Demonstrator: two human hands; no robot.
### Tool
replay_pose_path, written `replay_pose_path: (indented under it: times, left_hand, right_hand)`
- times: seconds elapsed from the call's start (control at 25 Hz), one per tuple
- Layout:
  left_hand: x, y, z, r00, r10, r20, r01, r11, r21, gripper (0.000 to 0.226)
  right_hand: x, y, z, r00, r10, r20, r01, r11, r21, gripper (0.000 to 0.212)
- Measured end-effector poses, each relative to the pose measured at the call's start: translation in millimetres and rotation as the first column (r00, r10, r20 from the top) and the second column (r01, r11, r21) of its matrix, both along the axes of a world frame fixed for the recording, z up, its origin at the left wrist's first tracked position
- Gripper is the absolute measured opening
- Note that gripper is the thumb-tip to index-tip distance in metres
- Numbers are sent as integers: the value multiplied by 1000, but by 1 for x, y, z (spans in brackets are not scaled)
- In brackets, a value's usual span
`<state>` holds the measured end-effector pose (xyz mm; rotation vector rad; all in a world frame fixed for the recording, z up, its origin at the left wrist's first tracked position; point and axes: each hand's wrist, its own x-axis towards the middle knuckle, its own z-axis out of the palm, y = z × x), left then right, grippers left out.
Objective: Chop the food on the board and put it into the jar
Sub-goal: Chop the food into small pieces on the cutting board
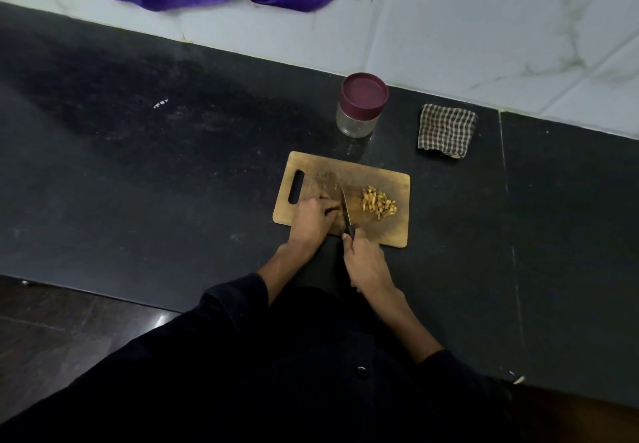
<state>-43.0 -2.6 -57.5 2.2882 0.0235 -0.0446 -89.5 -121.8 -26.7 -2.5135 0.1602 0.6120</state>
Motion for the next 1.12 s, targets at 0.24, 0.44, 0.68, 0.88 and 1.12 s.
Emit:
replay_pose_path:
  times: [0.24, 0.44, 0.68, 0.88, 1.12]
  left_hand:
    - [1, 0, -5, 1000, -9, 26, 8, 1000, 27, 18]
    - [2, -1, -8, 999, -26, 31, 24, 998, 65, 20]
    - [0, -1, -5, 996, -38, 77, 33, 997, 64, 19]
    - [-2, -2, 0, 995, -34, 95, 28, 997, 69, 16]
    - [-1, -2, -5, 997, -31, 71, 24, 995, 100, 14]
  right_hand:
    - [3, 0, -3, 1000, 0, -10, 0, 1000, 13, 23]
    - [4, 1, -6, 998, -13, -66, 12, 1000, -10, 24]
    - [5, 6, -7, 992, -24, -127, 18, 999, -51, 30]
    - [6, 1, -6, 979, -30, -200, 26, 999, -25, 27]
    - [-2, -12, -6, 928, -207, -311, 309, 892, 329, 27]
